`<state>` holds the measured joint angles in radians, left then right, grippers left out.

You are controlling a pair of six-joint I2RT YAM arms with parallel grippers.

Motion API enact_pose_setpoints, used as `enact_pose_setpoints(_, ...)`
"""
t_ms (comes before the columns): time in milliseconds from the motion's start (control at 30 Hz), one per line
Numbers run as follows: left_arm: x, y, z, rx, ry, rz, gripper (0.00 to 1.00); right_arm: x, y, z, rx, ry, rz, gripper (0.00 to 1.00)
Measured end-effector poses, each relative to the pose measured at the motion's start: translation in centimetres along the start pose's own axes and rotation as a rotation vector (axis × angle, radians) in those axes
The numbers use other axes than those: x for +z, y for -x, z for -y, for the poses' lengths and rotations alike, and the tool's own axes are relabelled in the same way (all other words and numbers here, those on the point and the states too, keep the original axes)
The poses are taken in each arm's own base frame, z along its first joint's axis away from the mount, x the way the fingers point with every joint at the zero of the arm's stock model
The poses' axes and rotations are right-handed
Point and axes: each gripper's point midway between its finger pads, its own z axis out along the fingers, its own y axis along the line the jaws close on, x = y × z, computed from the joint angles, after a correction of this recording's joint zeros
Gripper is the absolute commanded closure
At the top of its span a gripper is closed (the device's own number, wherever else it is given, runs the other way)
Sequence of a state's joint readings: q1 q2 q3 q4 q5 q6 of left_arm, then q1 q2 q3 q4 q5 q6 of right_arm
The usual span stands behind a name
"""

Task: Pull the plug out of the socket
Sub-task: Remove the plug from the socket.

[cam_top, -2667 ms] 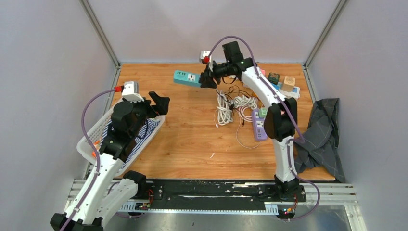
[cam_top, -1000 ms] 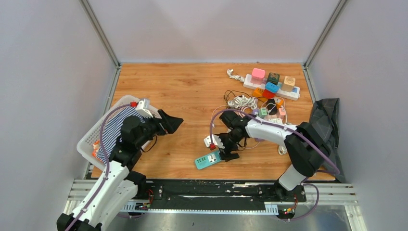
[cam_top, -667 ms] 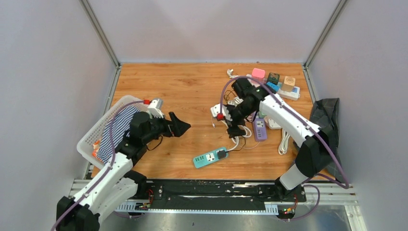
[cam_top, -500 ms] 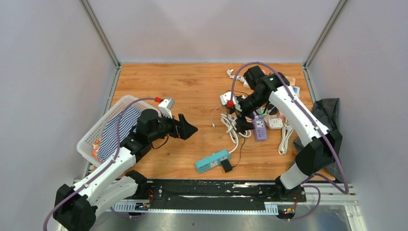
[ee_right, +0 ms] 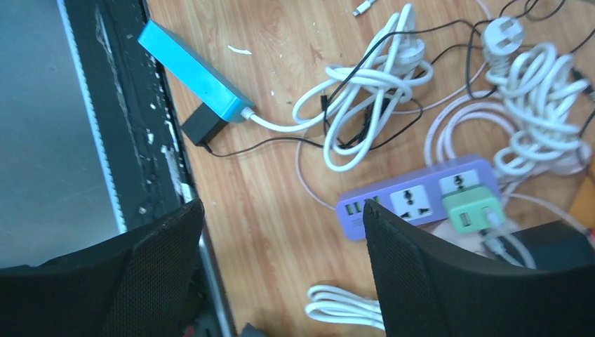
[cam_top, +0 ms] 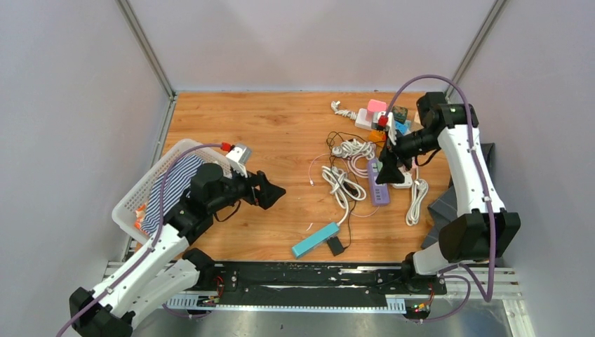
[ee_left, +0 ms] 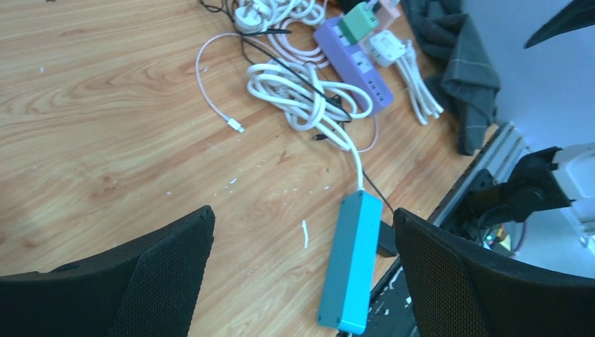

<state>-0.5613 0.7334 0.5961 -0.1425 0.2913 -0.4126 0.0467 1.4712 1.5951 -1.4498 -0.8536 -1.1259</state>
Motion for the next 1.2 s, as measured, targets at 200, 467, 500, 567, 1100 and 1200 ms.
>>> enact_pose_setpoints(200,-1.7,-2.8,2.3,-0.052,-0.095,0.02,0.06,0.6,-2.7,-2.8,0.164,-0.004,0.097,0.19)
enact_pose_setpoints(467,-3.6,-10.0,4.9,-0.058,-0.152,-0.148,0.06,3.1,-7.1,-7.4,0.17,-0.182,0.21,0.02)
enact_pose_setpoints(500,-3.8,-10.3,4.9,-0.054,-0.148,-0.156,0.06,2.6,-6.9,-7.2,0.152,-0.227,0.235,0.02)
enact_pose_setpoints(567,-3.8,-10.8,4.6,-0.049,-0.127,-0.171,0.05,1.5,-6.3,-6.7,0.115,-0.321,0.286,0.01)
enact_pose_setpoints(1100,-1.5,-12.6,8.0,0.232,-0.197,-0.142,0.04,1.5,-7.2,-4.0,0.14,-0.401,0.351,0.01)
enact_pose_setpoints(1200,-1.0,-15.1,8.0,0.328,-0.154,-0.197,0.05,1.5,-7.3,-4.0,0.131,-0.408,0.352,0.02)
